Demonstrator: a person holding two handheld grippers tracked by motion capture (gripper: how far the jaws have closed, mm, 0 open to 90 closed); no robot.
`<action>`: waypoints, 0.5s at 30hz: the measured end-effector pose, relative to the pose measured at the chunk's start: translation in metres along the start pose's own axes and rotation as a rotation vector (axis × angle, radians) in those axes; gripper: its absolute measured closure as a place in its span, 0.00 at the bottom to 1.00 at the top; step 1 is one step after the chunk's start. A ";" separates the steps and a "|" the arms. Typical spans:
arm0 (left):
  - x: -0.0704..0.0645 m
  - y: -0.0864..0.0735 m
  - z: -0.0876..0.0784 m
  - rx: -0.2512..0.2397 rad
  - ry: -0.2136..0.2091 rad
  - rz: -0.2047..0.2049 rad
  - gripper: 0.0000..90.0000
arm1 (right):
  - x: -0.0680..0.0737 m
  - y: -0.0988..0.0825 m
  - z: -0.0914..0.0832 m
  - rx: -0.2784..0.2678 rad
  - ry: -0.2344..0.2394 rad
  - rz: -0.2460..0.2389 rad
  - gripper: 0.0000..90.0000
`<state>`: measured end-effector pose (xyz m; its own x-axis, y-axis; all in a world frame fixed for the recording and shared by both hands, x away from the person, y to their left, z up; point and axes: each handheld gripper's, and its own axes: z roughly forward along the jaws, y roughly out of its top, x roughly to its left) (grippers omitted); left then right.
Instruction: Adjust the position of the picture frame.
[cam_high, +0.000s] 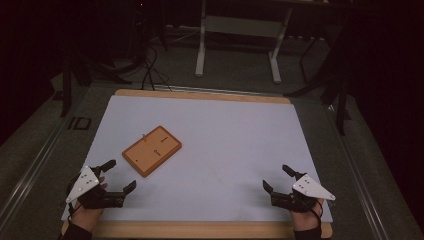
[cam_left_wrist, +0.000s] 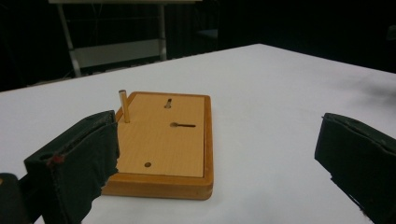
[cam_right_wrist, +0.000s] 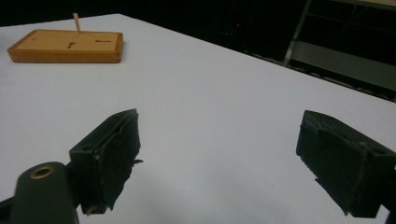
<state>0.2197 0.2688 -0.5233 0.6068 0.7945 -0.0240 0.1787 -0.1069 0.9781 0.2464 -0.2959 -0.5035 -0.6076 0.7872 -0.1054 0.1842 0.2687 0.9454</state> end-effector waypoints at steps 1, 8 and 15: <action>-0.001 0.000 0.001 0.005 -0.007 0.004 0.00 | 0.000 0.000 0.000 -0.003 0.005 -0.004 0.15; -0.006 0.001 0.004 0.018 -0.042 0.011 0.00 | 0.002 0.003 -0.002 -0.024 0.015 -0.055 0.15; -0.022 0.012 0.010 0.017 -0.150 0.028 0.00 | 0.010 0.006 0.000 0.011 0.061 -0.077 0.16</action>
<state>0.2165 0.2445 -0.5134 0.7202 0.6931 -0.0291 0.1728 -0.1386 0.9752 0.2420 -0.2864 -0.4991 -0.6665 0.7285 -0.1586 0.1434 0.3340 0.9316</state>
